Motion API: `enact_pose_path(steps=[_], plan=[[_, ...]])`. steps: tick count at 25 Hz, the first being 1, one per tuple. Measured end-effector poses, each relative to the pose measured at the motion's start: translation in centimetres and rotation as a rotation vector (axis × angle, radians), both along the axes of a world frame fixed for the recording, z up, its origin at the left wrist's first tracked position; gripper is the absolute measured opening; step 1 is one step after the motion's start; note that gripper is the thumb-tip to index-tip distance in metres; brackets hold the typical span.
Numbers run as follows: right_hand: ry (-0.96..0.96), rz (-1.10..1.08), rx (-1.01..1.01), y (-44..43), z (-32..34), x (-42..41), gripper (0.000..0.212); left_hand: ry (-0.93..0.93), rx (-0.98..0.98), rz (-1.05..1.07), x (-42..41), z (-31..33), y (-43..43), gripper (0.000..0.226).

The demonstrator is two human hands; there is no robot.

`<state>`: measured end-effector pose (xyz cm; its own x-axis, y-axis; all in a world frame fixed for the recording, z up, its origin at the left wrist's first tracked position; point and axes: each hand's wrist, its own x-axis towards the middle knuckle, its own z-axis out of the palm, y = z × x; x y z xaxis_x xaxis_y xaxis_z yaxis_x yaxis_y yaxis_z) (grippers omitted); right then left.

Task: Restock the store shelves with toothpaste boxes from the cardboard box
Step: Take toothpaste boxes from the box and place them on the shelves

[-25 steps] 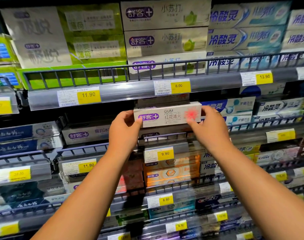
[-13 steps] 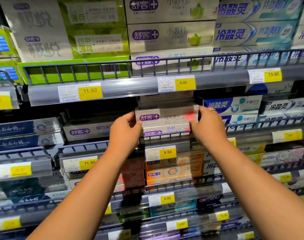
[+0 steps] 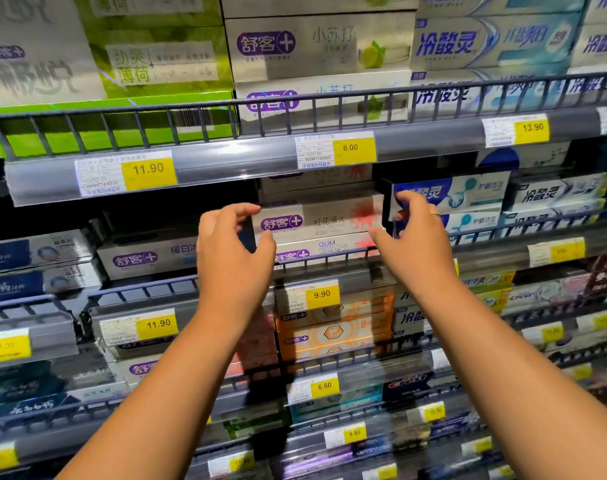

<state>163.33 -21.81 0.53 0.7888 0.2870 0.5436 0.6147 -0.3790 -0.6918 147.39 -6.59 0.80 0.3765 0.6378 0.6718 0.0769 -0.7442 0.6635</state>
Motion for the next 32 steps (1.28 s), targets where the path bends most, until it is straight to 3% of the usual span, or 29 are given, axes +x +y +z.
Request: enact_pose_path(steps=[3, 6, 14, 19, 26, 32], plan=[[0.050, 0.005, 0.120, -2.2, -1.3, -0.7, 0.055, -0.039, 0.149, -0.214, 0.6, -0.9, -4.1, 0.022], [0.122, -0.026, 0.151, -5.2, -3.7, -1.2, 0.053, 0.070, 0.053, -0.527, 3.3, -3.5, -7.3, 0.028], [0.416, -0.243, 0.223, -18.0, -12.3, -1.6, 0.044, 0.359, -0.132, -0.997, 10.7, -12.7, -18.4, 0.045], [0.480, -0.384, 0.380, -26.9, -19.6, -2.1, 0.051, 0.496, -0.307, -1.163, 13.7, -19.4, -26.3, 0.048], [0.714, -0.504, 0.230, -37.9, -30.0, -2.3, 0.052, 0.760, -0.413, -1.180, 16.6, -31.2, -35.6, 0.045], [0.875, -0.643, 0.147, -42.1, -40.0, -1.6, 0.048, 1.033, -0.369, -1.215, 19.7, -40.8, -38.8, 0.045]])
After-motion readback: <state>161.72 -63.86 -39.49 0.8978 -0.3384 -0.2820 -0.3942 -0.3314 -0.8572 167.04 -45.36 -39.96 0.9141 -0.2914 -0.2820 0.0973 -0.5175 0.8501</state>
